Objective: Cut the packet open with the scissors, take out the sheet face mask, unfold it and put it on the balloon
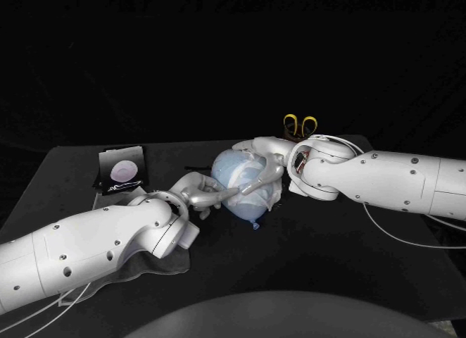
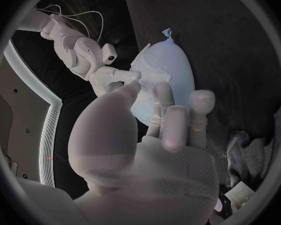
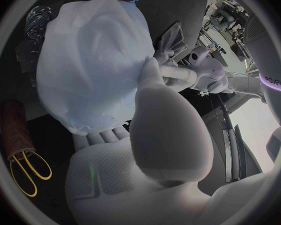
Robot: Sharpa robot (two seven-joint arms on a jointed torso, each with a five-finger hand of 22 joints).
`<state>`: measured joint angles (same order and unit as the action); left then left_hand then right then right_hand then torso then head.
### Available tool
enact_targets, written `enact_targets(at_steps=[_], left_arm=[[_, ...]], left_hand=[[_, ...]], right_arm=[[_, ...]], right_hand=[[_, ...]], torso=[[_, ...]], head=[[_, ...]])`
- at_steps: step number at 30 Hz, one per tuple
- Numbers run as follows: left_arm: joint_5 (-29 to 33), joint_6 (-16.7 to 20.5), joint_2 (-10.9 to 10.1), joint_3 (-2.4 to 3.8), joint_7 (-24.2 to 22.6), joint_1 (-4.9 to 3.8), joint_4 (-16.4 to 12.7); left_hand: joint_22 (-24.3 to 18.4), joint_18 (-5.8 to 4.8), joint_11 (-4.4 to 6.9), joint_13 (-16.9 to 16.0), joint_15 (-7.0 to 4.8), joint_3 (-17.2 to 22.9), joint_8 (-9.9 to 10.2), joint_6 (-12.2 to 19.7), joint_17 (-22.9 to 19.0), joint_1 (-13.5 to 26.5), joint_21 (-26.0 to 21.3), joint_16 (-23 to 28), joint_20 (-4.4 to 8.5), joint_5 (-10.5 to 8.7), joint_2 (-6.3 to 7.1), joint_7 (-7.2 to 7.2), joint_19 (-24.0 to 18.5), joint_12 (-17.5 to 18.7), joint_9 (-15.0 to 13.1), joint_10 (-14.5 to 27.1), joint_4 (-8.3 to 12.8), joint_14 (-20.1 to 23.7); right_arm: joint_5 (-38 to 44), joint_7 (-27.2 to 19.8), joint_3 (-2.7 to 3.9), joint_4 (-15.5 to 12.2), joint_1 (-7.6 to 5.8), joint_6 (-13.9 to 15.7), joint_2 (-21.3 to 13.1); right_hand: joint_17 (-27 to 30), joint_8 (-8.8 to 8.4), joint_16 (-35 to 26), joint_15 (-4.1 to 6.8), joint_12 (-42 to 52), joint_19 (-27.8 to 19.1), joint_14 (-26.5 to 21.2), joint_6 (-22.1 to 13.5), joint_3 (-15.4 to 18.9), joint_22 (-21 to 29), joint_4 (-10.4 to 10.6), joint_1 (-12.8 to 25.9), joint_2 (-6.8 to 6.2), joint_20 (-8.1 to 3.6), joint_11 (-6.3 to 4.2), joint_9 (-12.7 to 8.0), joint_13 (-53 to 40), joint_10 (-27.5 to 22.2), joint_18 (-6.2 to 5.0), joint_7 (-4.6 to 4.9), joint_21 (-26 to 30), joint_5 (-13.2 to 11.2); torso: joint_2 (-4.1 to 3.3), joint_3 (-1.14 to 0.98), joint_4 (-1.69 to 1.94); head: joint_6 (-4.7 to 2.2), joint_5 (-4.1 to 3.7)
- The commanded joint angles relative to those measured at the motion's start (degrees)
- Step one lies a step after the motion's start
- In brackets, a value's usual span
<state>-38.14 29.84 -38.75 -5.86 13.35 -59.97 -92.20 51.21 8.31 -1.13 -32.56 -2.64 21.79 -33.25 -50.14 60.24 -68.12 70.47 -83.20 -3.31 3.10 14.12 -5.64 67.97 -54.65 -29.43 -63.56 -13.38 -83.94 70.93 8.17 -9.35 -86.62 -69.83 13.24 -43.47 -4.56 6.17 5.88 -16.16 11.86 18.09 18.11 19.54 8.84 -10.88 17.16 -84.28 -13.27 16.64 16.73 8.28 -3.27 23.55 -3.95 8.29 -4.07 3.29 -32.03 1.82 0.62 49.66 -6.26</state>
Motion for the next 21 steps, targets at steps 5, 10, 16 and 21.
enact_targets(at_steps=[5, 10, 16, 21], left_arm=[[-1.6, 0.1, 0.8, 0.08, 2.0, -0.03, 0.7], [-2.0, 0.7, 1.5, 0.12, 2.6, -0.04, 1.1], [-3.0, 1.6, 2.3, 0.24, 3.6, -0.04, 1.9], [-3.6, 2.5, 2.7, 0.31, 4.3, -0.06, 2.4]], left_hand=[[-0.1, -0.82, 0.05, 0.1, 0.02, -2.8, 0.4, -0.3, 0.3, -2.1, -0.5, 0.1, 0.10, -0.23, -0.71, 0.17, 0.5, -0.1, 0.1, 0.3, -2.2, -0.3], [-0.1, -0.83, 0.07, 0.1, 0.01, -3.1, 0.4, -0.2, 0.5, -3.0, -0.5, 0.0, 0.11, -0.24, -1.61, 0.18, 0.6, -0.1, 0.1, 0.3, -2.8, -0.4], [0.4, -0.90, 0.18, -0.6, -0.07, -2.8, 0.3, -0.5, -0.2, -4.8, -0.3, 0.2, 0.15, -0.21, -3.22, 0.29, 0.9, -0.7, 0.2, -0.2, -3.0, -0.2], [1.3, -1.04, 0.71, -2.7, -0.49, -0.9, 0.2, -1.3, 0.3, -7.2, 0.2, 0.0, 0.37, -0.19, -6.07, 0.88, 1.5, -2.2, 0.3, -1.8, -2.9, -0.4]], right_arm=[[-0.1, 1.1, -0.59, -0.1, 0.80, -3.7, 0.2], [-0.1, 1.2, -0.59, -0.2, 0.85, -3.7, 0.3], [-0.1, 1.2, -0.59, -0.2, 0.90, -3.6, 0.3], [-0.1, 1.3, -0.59, -0.2, 0.92, -3.6, 0.3]], right_hand=[[0.0, 0.24, 0.2, 0.18, 0.2, 0.4, 0.1, 0.2, 0.3, 0.0, 0.1, 0.1, -0.42, 0.04, 0.24, 0.0, -0.1, 0.1, -0.52, 1.80, -0.3, -0.1], [0.0, 0.22, 0.2, 0.18, 0.2, 0.4, 0.1, 0.2, 0.4, 0.0, 0.1, 0.1, -0.46, 0.04, 0.25, 0.0, -0.1, 0.1, -0.52, 1.86, -0.3, -0.1], [0.0, 0.22, 0.2, 0.18, 0.2, 0.4, 0.1, 0.2, 0.4, 0.0, 0.1, 0.1, -0.46, 0.04, 0.25, 0.0, -0.1, 0.1, -0.52, 1.86, -0.3, -0.1], [-0.1, 0.22, 0.3, 0.19, 0.3, 0.4, 0.2, 0.2, 0.4, 0.0, 0.1, 0.1, -0.41, 0.04, 0.26, 0.0, -0.1, 0.2, -0.52, 1.92, -0.3, -0.1]], torso=[[0.01, 0.01, -0.01], [-0.03, 0.01, -0.01], [-0.02, 0.00, -0.04], [-0.01, -0.01, 0.01]], head=[[0.00, 0.07], [0.00, 0.16], [0.04, 0.19], [0.01, 0.20]])
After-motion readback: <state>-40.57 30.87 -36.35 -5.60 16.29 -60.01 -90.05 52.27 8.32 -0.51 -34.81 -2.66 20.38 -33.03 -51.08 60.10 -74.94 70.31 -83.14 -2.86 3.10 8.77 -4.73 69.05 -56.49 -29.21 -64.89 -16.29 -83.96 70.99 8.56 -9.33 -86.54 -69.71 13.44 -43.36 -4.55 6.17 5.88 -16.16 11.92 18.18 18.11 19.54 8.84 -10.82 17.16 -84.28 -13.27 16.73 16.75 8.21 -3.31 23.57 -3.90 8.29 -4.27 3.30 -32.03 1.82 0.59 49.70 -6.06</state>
